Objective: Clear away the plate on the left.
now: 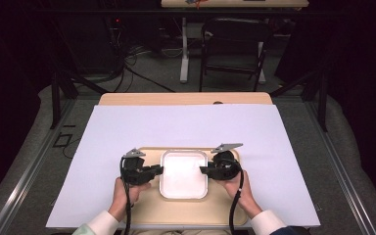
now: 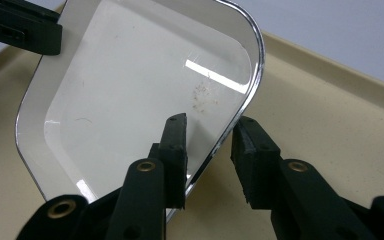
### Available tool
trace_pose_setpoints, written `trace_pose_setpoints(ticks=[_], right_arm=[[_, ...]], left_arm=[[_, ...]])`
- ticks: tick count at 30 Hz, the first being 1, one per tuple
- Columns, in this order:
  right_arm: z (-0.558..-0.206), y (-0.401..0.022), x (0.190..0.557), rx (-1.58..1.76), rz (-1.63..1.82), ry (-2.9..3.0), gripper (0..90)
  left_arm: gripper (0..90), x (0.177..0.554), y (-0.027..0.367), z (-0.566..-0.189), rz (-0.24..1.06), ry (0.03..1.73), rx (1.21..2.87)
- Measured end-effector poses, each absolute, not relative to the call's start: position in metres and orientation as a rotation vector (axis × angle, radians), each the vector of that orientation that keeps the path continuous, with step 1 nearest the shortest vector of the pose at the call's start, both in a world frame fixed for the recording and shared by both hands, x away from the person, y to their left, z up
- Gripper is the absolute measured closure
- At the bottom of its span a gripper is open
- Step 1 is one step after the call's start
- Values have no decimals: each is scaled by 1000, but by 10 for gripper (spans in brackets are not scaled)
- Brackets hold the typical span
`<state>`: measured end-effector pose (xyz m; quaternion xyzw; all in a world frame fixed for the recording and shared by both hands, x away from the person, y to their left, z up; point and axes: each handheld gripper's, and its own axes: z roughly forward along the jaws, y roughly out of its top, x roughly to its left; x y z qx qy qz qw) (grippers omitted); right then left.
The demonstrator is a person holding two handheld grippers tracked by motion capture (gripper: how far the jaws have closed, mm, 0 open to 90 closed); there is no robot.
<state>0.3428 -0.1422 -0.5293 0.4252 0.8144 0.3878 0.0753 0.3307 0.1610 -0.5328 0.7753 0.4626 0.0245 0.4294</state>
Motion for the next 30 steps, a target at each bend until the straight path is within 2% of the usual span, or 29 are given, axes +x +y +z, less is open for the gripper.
trace_pose_setpoints(ticks=[18, 19, 24, 30], right_arm=[[-541, -138, 352, 1338, 1137, 2489, 588], [-542, -137, 353, 1321, 1100, 2482, 629], [-546, -134, 353, 1284, 1039, 2511, 618], [-546, -134, 353, 1281, 1016, 2499, 643]], left_arm=[[776, 334, 158, -543, 76, 1197, 1940], [764, 334, 158, -545, 66, 1203, 1942], [754, 337, 159, -553, 26, 1245, 1936], [750, 337, 156, -555, 47, 1244, 1951]])
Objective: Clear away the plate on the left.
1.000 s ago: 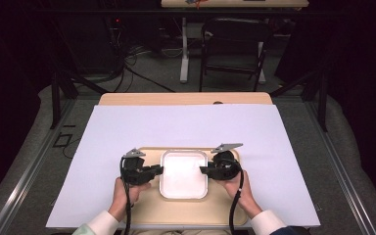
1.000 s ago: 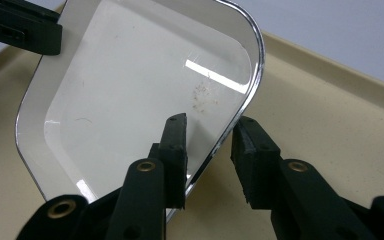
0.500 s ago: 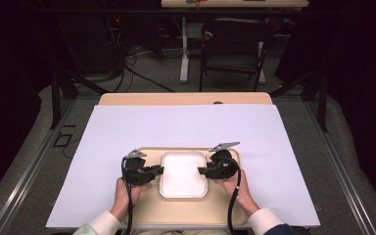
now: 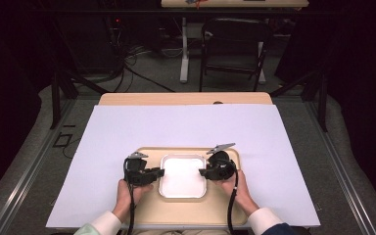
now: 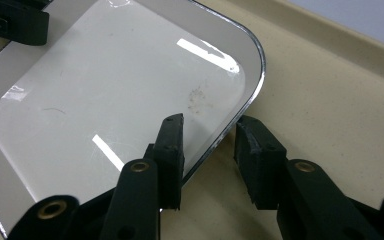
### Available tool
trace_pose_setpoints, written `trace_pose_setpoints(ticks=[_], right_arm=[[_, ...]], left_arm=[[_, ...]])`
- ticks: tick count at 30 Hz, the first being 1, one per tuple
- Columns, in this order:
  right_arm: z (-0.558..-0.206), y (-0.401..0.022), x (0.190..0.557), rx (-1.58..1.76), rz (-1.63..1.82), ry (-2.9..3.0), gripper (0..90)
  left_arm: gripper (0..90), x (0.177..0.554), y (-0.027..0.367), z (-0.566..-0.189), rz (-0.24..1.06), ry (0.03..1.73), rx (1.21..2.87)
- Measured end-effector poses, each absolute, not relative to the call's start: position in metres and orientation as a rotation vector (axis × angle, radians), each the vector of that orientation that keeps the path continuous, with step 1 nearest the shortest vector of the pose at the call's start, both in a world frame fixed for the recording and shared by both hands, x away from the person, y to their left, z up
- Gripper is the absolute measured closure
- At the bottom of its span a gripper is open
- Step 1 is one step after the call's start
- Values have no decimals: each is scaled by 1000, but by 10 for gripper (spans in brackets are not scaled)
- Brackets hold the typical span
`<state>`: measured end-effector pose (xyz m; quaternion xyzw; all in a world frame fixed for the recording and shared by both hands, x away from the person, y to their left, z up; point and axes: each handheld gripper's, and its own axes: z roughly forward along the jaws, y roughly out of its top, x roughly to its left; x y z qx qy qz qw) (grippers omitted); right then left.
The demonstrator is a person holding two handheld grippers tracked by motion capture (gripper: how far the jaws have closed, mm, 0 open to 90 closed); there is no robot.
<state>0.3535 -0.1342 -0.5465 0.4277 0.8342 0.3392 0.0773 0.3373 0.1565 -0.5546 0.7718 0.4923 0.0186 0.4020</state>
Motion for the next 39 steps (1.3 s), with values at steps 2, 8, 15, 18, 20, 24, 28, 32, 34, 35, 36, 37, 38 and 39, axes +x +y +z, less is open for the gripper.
trace_pose_setpoints(ticks=[2, 8, 15, 18, 20, 24, 28, 32, 34, 35, 36, 37, 38, 39], right_arm=[[-547, -134, 353, 1284, 1008, 2500, 642], [-547, -131, 351, 1265, 973, 2496, 638], [-547, -131, 351, 1247, 965, 2486, 639], [-547, -130, 351, 1232, 956, 2484, 640], [-547, -130, 351, 1231, 958, 2484, 640], [-547, -131, 352, 1232, 960, 2486, 640], [-547, -130, 352, 1230, 961, 2488, 625], [-547, -129, 351, 1224, 944, 2496, 513], [-544, -129, 350, 1213, 934, 2485, 449], [-542, -129, 349, 1206, 933, 2475, 382], [-540, -128, 348, 1201, 934, 2465, 337], [-538, -128, 348, 1181, 939, 2462, 310], [-537, -128, 346, 1170, 945, 2455, 266], [-535, -128, 346, 1162, 951, 2449, 234]], left_arm=[[745, 338, 155, -556, 53, 1242, 1959], [736, 338, 155, -556, 62, 1238, 1974], [729, 338, 154, -557, 58, 1236, 1977], [727, 338, 154, -557, 58, 1233, 1981], [727, 338, 154, -557, 60, 1233, 1981], [725, 338, 154, -557, 62, 1230, 1982], [716, 337, 153, -557, 65, 1228, 1982], [626, 338, 155, -555, 55, 1220, 1974], [560, 338, 158, -552, 68, 1233, 1957], [510, 339, 159, -550, 72, 1232, 1954], [488, 339, 160, -548, 80, 1231, 1949], [458, 339, 160, -546, 86, 1228, 1947], [413, 339, 161, -545, 90, 1218, 1954], [391, 338, 161, -543, 100, 1201, 1959]])
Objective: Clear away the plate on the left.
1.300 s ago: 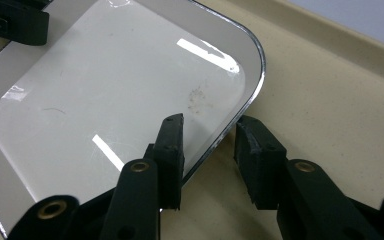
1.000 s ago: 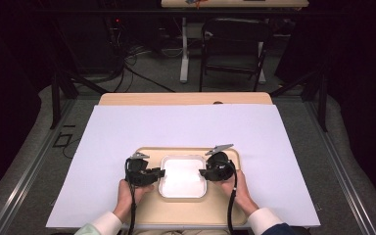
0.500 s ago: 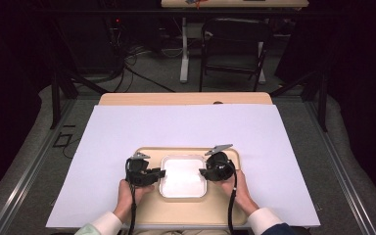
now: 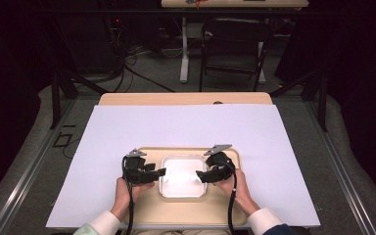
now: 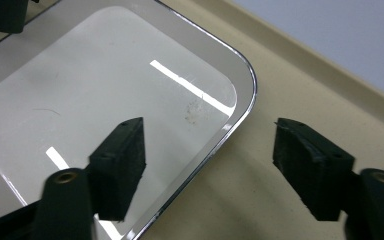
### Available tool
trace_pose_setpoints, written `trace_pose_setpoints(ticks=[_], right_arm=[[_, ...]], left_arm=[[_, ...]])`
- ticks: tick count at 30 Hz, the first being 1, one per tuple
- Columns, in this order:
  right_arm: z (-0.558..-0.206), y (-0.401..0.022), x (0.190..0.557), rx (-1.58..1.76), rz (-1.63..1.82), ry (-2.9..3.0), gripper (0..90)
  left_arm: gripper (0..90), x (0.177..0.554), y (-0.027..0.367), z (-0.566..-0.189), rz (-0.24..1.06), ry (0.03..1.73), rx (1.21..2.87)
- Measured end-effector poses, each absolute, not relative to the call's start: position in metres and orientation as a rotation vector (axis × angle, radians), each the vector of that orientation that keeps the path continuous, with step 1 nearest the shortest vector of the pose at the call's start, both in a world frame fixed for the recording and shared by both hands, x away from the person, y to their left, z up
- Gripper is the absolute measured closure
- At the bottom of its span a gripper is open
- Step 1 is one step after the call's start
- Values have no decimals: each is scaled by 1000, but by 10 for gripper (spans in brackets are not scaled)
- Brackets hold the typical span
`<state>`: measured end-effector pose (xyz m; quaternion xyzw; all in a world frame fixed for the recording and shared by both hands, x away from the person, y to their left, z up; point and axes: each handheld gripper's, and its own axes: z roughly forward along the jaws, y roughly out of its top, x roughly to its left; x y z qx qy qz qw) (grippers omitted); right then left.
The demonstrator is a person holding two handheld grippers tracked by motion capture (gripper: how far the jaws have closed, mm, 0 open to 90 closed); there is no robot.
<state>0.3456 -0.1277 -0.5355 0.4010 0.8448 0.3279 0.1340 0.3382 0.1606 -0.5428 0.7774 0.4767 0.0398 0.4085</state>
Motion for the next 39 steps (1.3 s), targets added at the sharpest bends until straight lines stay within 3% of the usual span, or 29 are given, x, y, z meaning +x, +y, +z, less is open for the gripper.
trace_pose_setpoints(ticks=[5, 16, 25, 39], right_arm=[[-525, -130, 341, 1115, 1010, 2409, 148], [-494, -142, 324, 1007, 1127, 2305, 0], [-475, -164, 303, 949, 1191, 2197, 0], [-468, -198, 280, 952, 1217, 2070, 0]], left_arm=[[267, 333, 157, -534, 123, 1119, 2001], [114, 316, 159, -505, 287, 951, 2058], [0, 307, 181, -488, 369, 907, 2030], [0, 286, 230, -490, 447, 955, 1947]])
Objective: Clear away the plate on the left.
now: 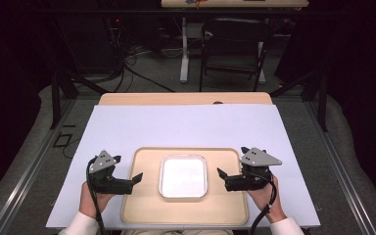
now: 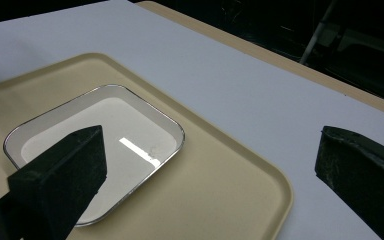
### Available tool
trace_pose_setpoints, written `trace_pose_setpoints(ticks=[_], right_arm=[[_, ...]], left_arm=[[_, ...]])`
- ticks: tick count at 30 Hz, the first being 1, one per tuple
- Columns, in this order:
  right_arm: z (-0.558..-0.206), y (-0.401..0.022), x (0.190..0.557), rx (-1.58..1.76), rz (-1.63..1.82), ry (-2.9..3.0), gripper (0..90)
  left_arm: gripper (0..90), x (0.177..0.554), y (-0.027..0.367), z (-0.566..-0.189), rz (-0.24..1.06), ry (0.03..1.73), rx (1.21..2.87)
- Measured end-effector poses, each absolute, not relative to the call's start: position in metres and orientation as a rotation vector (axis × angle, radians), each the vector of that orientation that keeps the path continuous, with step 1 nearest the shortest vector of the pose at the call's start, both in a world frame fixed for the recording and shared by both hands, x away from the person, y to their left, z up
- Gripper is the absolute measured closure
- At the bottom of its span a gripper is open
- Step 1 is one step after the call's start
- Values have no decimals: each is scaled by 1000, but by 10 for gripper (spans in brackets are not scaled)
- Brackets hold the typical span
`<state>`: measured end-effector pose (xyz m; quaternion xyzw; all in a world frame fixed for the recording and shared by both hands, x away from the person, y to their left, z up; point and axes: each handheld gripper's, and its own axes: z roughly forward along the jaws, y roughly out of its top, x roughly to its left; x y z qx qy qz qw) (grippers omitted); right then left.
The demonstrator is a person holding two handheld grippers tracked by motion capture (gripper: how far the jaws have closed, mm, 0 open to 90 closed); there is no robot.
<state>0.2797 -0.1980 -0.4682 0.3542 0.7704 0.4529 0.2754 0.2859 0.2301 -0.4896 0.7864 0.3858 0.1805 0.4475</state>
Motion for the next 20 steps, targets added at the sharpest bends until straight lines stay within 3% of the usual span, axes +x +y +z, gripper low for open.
trace_pose_setpoints(ticks=[20], right_arm=[[-496, -262, 241, 1147, 1118, 1993, 0]], left_arm=[[0, 264, 286, -507, 464, 1084, 1878]])
